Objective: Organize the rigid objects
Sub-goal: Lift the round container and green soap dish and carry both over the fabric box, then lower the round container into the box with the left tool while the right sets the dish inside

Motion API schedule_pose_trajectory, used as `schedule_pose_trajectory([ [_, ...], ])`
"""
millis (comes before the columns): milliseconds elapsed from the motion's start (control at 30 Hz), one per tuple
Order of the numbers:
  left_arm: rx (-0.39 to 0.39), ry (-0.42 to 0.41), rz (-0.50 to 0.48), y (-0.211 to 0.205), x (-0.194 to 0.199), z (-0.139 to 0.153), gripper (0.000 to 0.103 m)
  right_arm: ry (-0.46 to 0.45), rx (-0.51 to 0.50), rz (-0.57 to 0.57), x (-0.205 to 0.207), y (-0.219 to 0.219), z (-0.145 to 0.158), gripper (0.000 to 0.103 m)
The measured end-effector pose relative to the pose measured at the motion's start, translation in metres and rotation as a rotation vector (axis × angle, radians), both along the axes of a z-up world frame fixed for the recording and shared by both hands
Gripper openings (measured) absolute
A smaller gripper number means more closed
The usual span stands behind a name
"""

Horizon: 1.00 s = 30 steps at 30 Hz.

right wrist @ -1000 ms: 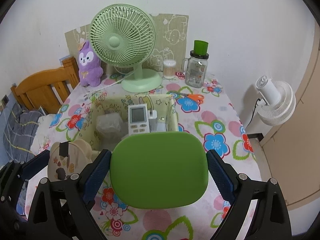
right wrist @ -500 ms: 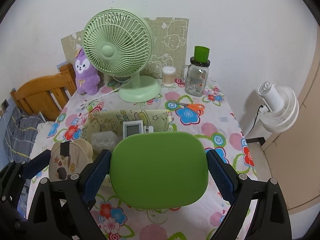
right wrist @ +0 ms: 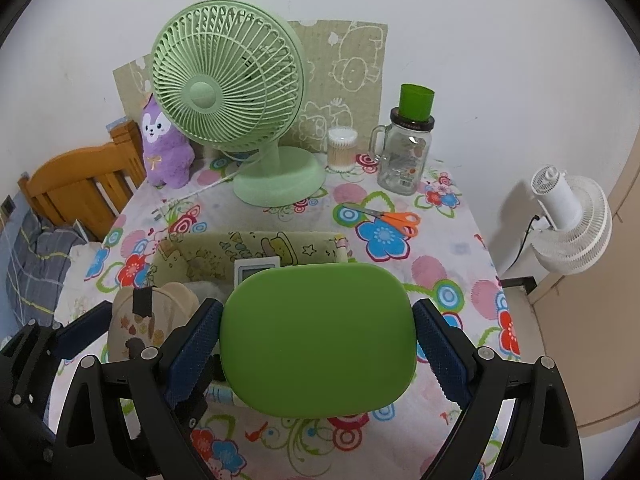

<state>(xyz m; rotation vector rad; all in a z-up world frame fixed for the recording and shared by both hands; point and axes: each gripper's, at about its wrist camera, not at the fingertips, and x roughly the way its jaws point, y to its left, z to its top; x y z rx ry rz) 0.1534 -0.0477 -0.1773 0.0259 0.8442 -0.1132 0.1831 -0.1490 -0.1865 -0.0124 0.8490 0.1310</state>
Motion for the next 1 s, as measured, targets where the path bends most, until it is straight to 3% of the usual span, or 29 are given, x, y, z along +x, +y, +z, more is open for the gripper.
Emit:
schedule_pose_trajectory([
  [867, 0.020, 0.111, 0.018, 0.006, 0.043, -0.049, 0.080, 0.082, -0.009, 0.019, 0.039, 0.009, -0.035, 0.095],
  [1000, 0.062, 0.075, -0.005, 0.001, 0.045, -0.051, 0.080, 0.094, -0.014, 0.019, 0.043, 0.010, -0.039, 0.095],
])
